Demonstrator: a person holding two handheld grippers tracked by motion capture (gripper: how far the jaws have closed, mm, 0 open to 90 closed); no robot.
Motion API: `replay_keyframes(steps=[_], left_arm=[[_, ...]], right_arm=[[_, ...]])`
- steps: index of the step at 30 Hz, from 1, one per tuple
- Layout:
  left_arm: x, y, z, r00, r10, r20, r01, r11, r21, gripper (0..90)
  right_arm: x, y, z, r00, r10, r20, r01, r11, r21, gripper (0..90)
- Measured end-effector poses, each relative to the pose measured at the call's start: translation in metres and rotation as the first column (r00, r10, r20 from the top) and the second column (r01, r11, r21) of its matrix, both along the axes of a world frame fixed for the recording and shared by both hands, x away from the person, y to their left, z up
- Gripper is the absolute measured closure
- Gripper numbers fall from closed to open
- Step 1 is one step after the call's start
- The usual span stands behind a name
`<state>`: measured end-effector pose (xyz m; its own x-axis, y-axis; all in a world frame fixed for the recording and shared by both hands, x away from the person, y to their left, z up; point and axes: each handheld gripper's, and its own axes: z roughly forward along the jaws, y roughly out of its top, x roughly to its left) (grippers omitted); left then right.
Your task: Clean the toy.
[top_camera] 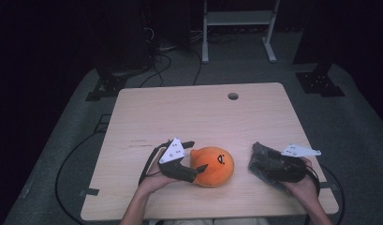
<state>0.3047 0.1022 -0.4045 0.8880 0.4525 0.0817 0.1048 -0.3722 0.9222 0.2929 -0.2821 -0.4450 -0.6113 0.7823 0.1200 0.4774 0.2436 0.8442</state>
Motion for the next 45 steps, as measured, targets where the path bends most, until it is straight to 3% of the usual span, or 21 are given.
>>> replay_keyframes(steps=[7, 14, 17, 20, 22, 24, 25, 26, 28, 29, 30, 32, 34, 35, 39, 40, 41, 42, 43, 44, 45], left_arm=[[-0.003, 0.005, 0.006, 0.9997, -0.023, 0.000, 0.023, 0.9996, -0.014, 11.1], [-0.002, 0.005, 0.000, 0.9992, -0.032, -0.023, 0.033, 0.9994, 0.009, 10.9], [-0.001, 0.004, -0.002, 0.9990, -0.036, -0.026, 0.037, 0.9990, 0.026, 10.9], [-0.002, 0.002, -0.005, 0.9981, -0.047, -0.039, 0.049, 0.9978, 0.044, 11.1], [-0.001, 0.001, -0.006, 0.9976, -0.051, -0.046, 0.054, 0.9969, 0.058, 11.8], [0.000, 0.000, -0.008, 0.9978, -0.043, -0.049, 0.047, 0.9953, 0.085, 13.3], [0.000, 0.000, -0.008, 0.9978, -0.043, -0.049, 0.047, 0.9953, 0.085, 13.4], [0.000, 0.000, -0.009, 0.9962, -0.049, -0.071, 0.055, 0.9950, 0.083, 14.2], [0.000, -0.001, -0.010, 0.9959, -0.050, -0.076, 0.057, 0.9942, 0.091, 14.5], [-0.001, -0.002, -0.012, 0.9959, -0.048, -0.076, 0.057, 0.9919, 0.113, 14.7], [-0.002, -0.007, -0.019, 0.9960, -0.053, -0.072, 0.065, 0.9817, 0.179, 19.9], [-0.002, -0.010, -0.023, 0.9957, -0.057, -0.072, 0.070, 0.9789, 0.192, 21.0], [-0.004, -0.014, -0.027, 0.9965, -0.055, -0.063, 0.066, 0.9808, 0.184, 23.0], [-0.004, -0.014, -0.027, 0.9966, -0.050, -0.065, 0.061, 0.9819, 0.179, 24.9], [-0.003, -0.015, -0.028, 0.9979, -0.016, -0.062, 0.027, 0.9834, 0.179, 27.1], [-0.002, -0.016, -0.028, 0.9982, -0.004, -0.060, 0.015, 0.9844, 0.175, 28.3], [-0.002, -0.016, -0.028, 0.9982, -0.004, -0.060, 0.015, 0.9844, 0.175, 28.4], [-0.002, -0.018, -0.029, 0.9980, 0.006, -0.062, 0.004, 0.9867, 0.163, 28.5], [-0.002, -0.018, -0.029, 0.9980, 0.006, -0.062, 0.004, 0.9867, 0.163, 28.6], [-0.001, -0.020, -0.029, 0.9979, 0.017, -0.063, -0.007, 0.9877, 0.156, 28.7], [-0.002, -0.021, -0.030, 0.9977, 0.026, -0.062, -0.017, 0.9891, 0.146, 28.7]], right_arm=[[0.012, 0.000, 0.001, 0.9994, -0.034, -0.011, 0.034, 0.9985, -0.043, 29.8], [0.031, -0.001, -0.006, 0.9913, -0.112, -0.069, 0.103, 0.9877, -0.118, 44.1], [0.036, 0.001, -0.011, 0.9883, -0.116, -0.099, 0.100, 0.9835, -0.150, 45.8], [0.038, 0.006, -0.021, 0.9838, -0.126, -0.128, 0.094, 0.9682, -0.232, 50.0], [0.038, 0.006, -0.023, 0.9838, -0.129, -0.125, 0.096, 0.9647, -0.245, 51.1], [0.036, 0.008, -0.024, 0.9831, -0.145, -0.112, 0.110, 0.9557, -0.273, 58.7], [0.036, 0.008, -0.024, 0.9831, -0.145, -0.112, 0.110, 0.9557, -0.273, 58.7], [0.034, 0.011, -0.024, 0.9844, -0.148, -0.095, 0.112, 0.9455, -0.306, 62.4], [0.033, 0.012, -0.024, 0.9846, -0.149, -0.092, 0.113, 0.9419, -0.316, 63.5], [0.032, 0.014, -0.024, 0.9847, -0.152, -0.085, 0.116, 0.9362, -0.332, 65.9], [0.031, 0.016, -0.024, 0.9846, -0.154, -0.081, 0.117, 0.9294, -0.350, 69.1], [0.031, 0.016, -0.023, 0.9845, -0.154, -0.084, 0.115, 0.9284, -0.353, 69.6], [0.032, 0.014, -0.022, 0.9836, -0.155, -0.093, 0.114, 0.9333, -0.340, 73.3], [0.032, 0.010, -0.021, 0.9820, -0.151, -0.114, 0.110, 0.9456, -0.306, 74.7], [0.028, 0.004, -0.015, 0.9822, -0.135, -0.130, 0.103, 0.9676, -0.231, 75.6], [0.022, 0.003, -0.005, 0.9894, -0.100, -0.105, 0.081, 0.9820, -0.170, 75.6], [0.017, 0.005, 0.002, 0.9938, -0.079, -0.078, 0.067, 0.9874, -0.143, 75.6], [0.011, 0.007, 0.009, 0.9972, -0.058, -0.048, 0.052, 0.9919, -0.116, 75.6], [0.011, 0.007, 0.009, 0.9972, -0.058, -0.048, 0.052, 0.9919, -0.116, 75.6], [-0.001, 0.013, 0.024, 0.9996, 0.026, 0.006, -0.026, 0.9991, -0.033, 75.3], [-0.001, 0.013, 0.024, 0.9996, 0.026, 0.006, -0.026, 0.9991, -0.033, 75.3]])
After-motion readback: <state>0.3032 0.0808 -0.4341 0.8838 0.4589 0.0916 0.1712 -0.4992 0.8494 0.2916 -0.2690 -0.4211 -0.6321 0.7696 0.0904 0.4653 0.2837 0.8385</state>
